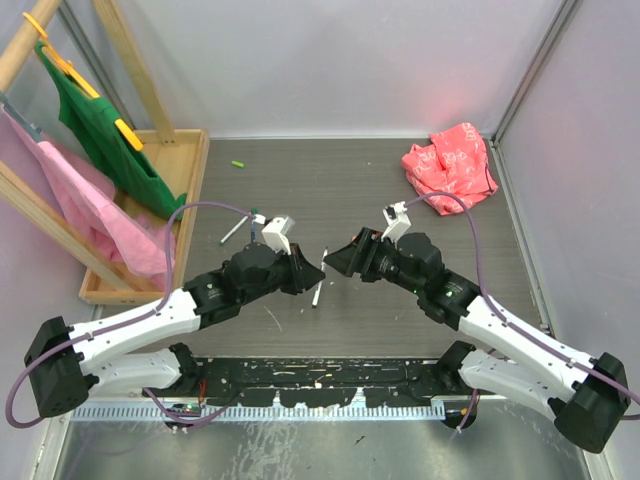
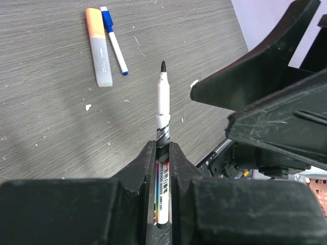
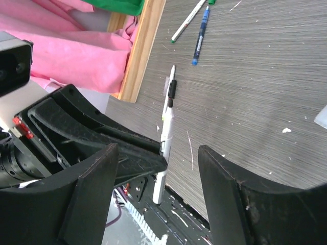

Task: Insert the pens into the pen caps
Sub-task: Pick up the pen from the center of the board.

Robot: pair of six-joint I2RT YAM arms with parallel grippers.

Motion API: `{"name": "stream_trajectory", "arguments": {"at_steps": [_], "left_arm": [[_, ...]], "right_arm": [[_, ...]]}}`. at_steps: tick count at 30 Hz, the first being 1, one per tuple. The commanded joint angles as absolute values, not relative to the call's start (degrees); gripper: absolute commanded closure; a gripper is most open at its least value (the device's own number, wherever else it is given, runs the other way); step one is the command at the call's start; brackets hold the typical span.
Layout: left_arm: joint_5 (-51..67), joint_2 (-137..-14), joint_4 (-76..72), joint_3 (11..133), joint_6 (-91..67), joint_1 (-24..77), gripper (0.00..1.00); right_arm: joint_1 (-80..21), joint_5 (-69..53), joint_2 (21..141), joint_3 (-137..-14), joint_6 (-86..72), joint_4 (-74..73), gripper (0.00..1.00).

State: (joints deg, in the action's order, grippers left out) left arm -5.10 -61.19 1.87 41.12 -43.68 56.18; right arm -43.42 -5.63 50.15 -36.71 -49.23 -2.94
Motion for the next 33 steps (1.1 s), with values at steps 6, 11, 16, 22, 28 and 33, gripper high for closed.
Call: {"name": "stream_trajectory", "arguments": {"at_steps": [6,11,16,22,28,33], "left_arm": [[-3.53,-59.22,-4.35,42.80,-42.34,57.02,1.00],[-3.08,-58.43,-5.62,42.19,-42.54,57.12,1.00],[-2.73,-58.62,-6.05,42.13,-42.82,57.08,1.00],[-2.72,-58.97,-7.03,42.16,-43.07,57.09,1.00],[-4.05,-59.24,-6.61,42.08,-42.95,57.12,1.00],[-5.62,-58.75,-6.64,41.31,-43.29,57.10,0.86]], "right_arm": [[-43.50,-5.62,52.73,-36.95,-53.78,4.21,0.40],[-43.44,-6.67,53.63,-37.29,-54.16,4.70,0.50],[-43.46,-7.89,54.36,-37.11,-54.42,5.56,0.59],[-43.44,-8.91,54.97,-37.41,-54.57,6.14,0.67],[-43.49,-10.27,55.15,-37.11,-54.78,7.23,0.77],[-43.46,-8.95,53.79,-36.49,-54.60,7.34,0.94]]}}
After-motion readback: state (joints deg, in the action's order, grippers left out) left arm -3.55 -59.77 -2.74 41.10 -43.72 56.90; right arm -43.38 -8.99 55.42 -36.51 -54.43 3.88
